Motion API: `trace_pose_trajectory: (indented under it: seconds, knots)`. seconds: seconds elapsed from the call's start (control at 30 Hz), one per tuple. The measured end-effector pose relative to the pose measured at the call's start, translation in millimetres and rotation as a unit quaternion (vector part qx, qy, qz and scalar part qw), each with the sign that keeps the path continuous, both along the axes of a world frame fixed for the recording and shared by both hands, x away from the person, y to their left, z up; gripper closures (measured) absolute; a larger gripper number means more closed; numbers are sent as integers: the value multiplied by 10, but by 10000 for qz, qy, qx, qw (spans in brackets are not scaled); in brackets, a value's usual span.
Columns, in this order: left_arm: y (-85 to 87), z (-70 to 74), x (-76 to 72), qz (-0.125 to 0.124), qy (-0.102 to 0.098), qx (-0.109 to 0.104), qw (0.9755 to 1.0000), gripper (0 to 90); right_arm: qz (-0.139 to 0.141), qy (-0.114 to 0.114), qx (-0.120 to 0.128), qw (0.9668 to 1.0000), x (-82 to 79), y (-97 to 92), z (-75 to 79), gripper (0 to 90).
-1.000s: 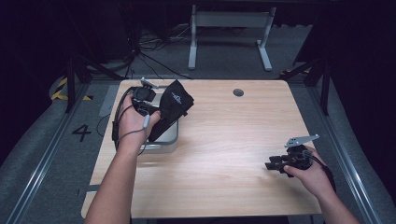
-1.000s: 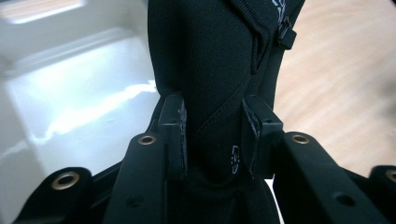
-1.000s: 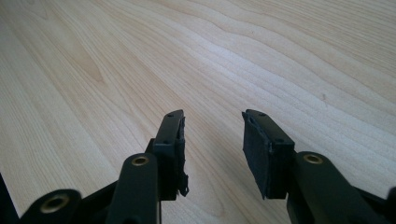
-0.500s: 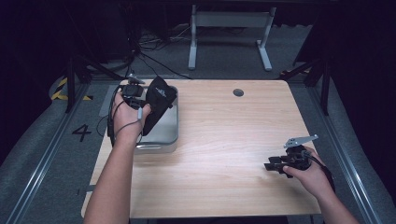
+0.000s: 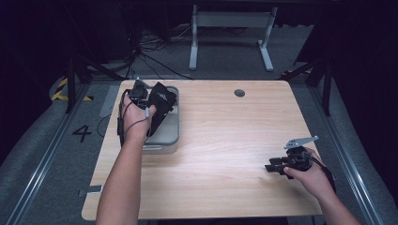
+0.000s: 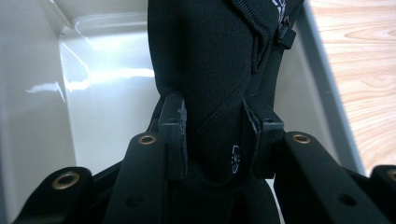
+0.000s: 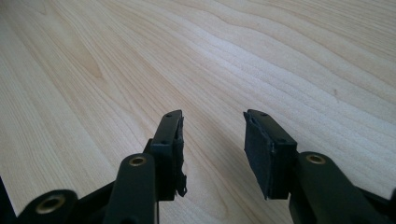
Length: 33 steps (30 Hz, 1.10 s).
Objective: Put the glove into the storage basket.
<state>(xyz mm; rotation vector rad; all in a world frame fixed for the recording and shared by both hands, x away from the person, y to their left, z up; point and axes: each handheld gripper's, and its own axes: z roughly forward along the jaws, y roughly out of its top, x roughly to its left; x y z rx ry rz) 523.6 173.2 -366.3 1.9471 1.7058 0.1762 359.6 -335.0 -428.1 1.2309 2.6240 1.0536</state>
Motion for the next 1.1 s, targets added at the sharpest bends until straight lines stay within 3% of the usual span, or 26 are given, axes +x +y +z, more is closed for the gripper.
trace_pose_trajectory:
  seconds: [0.2,0.4,0.63,0.8,0.9,1.1]
  knots:
    - [19,-156,91,140,226,45,9996,650,0,31,7,10000,0,6,-14,579]
    - [44,-290,153,257,430,-40,9987,645,-7,36,9,10000,-3,6,-14,576]
    - [58,-377,190,246,634,13,9977,624,0,16,22,10000,-4,7,-13,575]
    - [75,-331,161,304,394,270,9984,397,13,16,28,10000,-3,15,-9,573]
    - [71,-283,123,286,250,420,9984,369,13,12,18,10000,0,17,-6,570]
    - [38,-113,-43,55,-36,377,9993,381,-38,-56,6,10000,41,8,15,568]
